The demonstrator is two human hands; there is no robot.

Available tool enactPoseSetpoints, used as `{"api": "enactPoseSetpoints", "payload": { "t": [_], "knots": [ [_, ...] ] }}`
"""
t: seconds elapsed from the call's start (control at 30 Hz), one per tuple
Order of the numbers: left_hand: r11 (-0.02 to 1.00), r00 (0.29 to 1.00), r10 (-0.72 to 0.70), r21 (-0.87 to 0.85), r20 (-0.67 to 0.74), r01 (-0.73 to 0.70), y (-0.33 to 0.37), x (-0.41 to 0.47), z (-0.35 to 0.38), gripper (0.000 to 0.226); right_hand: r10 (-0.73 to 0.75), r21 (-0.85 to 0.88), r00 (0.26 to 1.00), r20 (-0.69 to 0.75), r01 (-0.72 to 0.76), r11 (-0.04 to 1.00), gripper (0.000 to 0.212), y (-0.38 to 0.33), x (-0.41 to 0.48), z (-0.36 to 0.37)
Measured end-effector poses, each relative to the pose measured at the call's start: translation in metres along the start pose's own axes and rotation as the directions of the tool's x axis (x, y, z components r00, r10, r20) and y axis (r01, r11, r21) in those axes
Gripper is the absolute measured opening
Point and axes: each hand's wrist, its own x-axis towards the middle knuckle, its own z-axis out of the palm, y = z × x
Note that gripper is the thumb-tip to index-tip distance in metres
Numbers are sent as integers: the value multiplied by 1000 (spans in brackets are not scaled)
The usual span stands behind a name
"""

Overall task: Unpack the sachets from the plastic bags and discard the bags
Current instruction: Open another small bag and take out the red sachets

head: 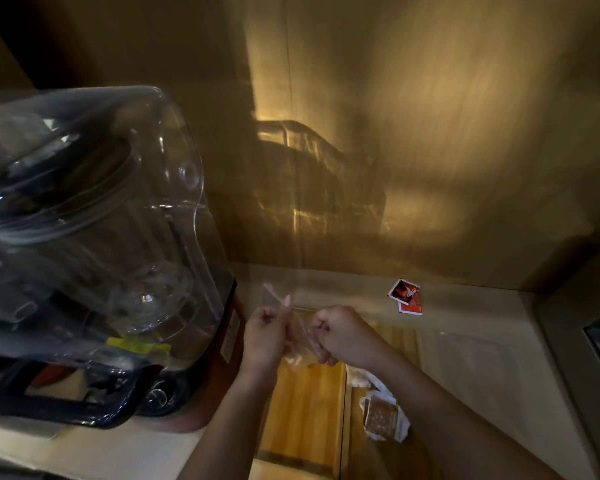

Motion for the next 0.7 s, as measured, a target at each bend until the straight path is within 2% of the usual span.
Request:
{"api": "enactPoseSetpoints", "payload": {
  "t": [0.1,0.2,0.33,0.4,0.5,0.53,0.6,0.7],
  "knots": [
    [975,980,-139,191,144,110,-7,-11,-7,42,-36,22,999,-12,37,999,26,0,2,10],
    [985,960,-139,138,244,107,-15,-18,-14,34,-38,-12,999,23,38,999,33,-2,3,17],
    [989,973,-91,136,211,64,-15,-21,-19,30,-21,-24,998,62,22,999,29,0,3,24],
    [975,983,-9,218,184,-32,-18,-21,-23,33,-23,-24,998,64,25,999,26,1,2,27],
    [894,984,144,413,104,-175,-23,-21,-30,41,-43,-47,998,47,45,998,25,1,-1,29],
    [895,982,160,405,99,-187,-24,-22,-32,41,-49,-66,998,32,51,997,26,0,-2,29],
    [951,984,127,267,126,-157,-24,-25,-31,36,-48,-72,999,4,48,996,24,-1,-3,27],
    [972,984,60,214,165,-95,-20,-30,-29,30,-30,34,1000,9,29,999,22,-2,-6,25]
  ]
}}
